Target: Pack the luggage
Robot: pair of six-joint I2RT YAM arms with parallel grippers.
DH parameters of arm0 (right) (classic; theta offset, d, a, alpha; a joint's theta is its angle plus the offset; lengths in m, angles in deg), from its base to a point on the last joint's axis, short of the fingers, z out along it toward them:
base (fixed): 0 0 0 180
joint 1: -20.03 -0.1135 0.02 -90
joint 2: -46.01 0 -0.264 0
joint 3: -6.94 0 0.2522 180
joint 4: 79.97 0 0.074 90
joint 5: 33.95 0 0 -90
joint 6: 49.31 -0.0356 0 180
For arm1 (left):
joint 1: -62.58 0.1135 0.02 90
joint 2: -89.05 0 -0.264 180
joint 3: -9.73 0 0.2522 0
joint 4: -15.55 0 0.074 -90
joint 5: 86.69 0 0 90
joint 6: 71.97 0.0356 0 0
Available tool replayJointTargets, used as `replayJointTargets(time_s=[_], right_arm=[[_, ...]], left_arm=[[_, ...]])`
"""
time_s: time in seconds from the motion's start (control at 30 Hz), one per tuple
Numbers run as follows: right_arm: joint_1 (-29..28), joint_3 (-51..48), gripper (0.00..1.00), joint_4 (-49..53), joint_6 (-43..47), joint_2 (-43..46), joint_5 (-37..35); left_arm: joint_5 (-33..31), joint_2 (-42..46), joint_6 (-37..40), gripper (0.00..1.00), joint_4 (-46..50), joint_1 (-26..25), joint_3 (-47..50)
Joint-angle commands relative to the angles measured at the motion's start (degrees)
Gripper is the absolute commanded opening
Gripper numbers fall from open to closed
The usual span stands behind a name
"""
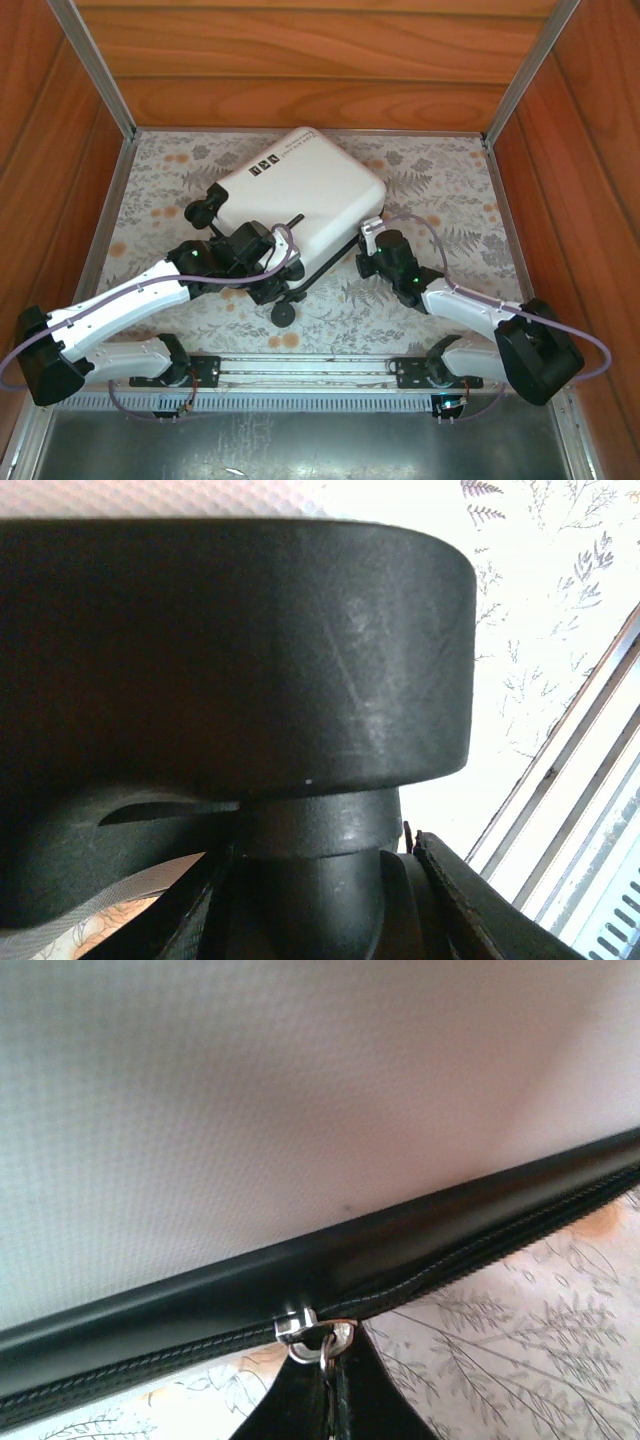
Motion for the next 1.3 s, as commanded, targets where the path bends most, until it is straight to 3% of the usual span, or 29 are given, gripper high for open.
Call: replayJointTargets(time_s=[0.0, 0.2, 0.4, 0.77, 1.07, 1.27], right_arm=[[3.9, 3.3, 0.00, 1.2, -6.3, 3.1, -7.4], [10.7, 5.5, 0.00, 7.2, -11.0, 3.7, -2.9], [16.6, 9.6, 0.00, 12.8, -9.6, 2.8, -0.3], [29.7, 18.9, 0.00, 16.3, 3.6, -2.4, 17.0], [35.5, 22.4, 0.00, 13.1, 19.3, -9.2, 23.2], [41.4, 28.8, 0.00, 13.0, 21.7, -14.4, 32.6]], left_arm=[[4.6, 2.3, 5.8, 0.00, -4.8, -0.4, -0.8], [5.8, 2.3, 6.8, 0.00, -4.7, -0.4, -0.5], [7.0, 2.5, 8.1, 0.00, -4.1, -0.4, -0.3], [8.0, 3.3, 13.2, 0.00, 0.2, -0.4, -0.7], [9.0, 2.8, 14.8, 0.00, 1.0, -0.4, -0.4], [10.2, 3.6, 17.2, 0.00, 1.9, -0.4, 0.4]])
